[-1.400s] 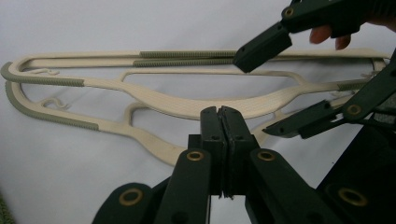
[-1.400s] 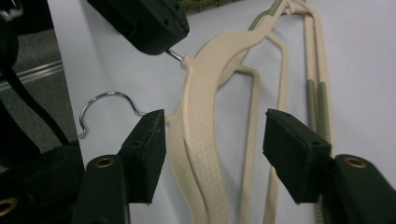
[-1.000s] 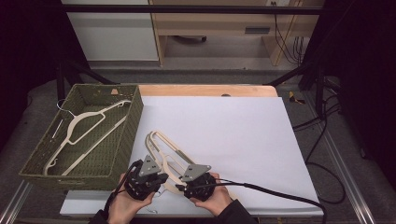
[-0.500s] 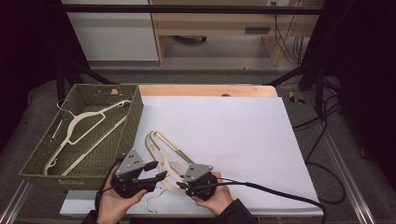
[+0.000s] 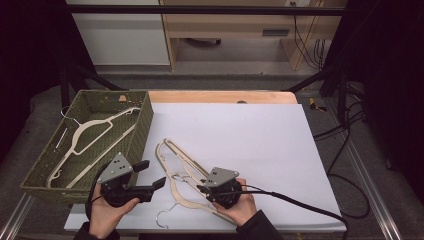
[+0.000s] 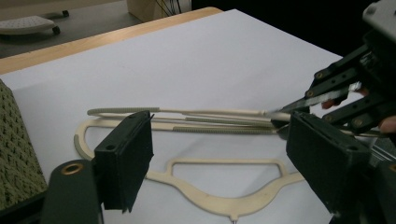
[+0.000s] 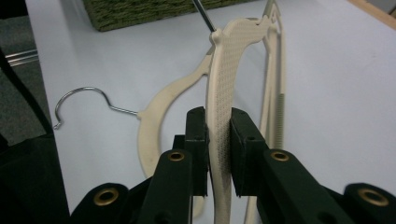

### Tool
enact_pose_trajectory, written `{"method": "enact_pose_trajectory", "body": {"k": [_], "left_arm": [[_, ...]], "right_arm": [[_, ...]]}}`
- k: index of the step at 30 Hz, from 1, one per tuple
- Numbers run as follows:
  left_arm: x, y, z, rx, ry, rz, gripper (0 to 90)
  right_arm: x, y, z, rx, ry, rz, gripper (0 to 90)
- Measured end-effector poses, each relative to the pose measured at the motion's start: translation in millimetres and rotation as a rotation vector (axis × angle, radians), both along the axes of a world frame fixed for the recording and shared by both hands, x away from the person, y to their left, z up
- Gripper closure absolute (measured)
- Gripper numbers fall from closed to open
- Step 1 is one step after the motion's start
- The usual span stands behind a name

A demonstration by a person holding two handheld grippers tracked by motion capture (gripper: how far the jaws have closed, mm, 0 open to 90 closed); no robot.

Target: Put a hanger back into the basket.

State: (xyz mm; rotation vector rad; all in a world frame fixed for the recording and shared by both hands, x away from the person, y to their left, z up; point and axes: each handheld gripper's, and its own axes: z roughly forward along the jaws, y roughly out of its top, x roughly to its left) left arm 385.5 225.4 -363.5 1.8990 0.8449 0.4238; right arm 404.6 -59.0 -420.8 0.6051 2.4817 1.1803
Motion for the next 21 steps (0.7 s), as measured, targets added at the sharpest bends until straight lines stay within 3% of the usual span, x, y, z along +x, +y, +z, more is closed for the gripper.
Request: {"method": "enact_pose_trajectory", "body": {"k": [8, 12, 13, 21], "left_arm": [[3.9, -1.9, -7.4, 0.008, 0.009, -0.002, 17.0], [5.0, -2.8, -10.0, 0.011, 0.007, -0.002, 14.1], [5.8, -3.9, -11.5, 0.019, 0.01, 0.0, 9.9], [7.2, -6.1, -11.3, 0.011, 0.01, -0.017, 5.2]], "right_arm": [[6.1, -19.8, 12.6, -0.006, -0.051, -0.098, 83.6], [11.7, -32.8, 15.2, -0.001, -0.055, -0.144, 85.3], [14.2, -39.3, 16.8, 0.005, -0.053, -0.162, 85.9], [16.7, -56.5, 26.6, 0.058, -0.041, -0.161, 86.4]]}}
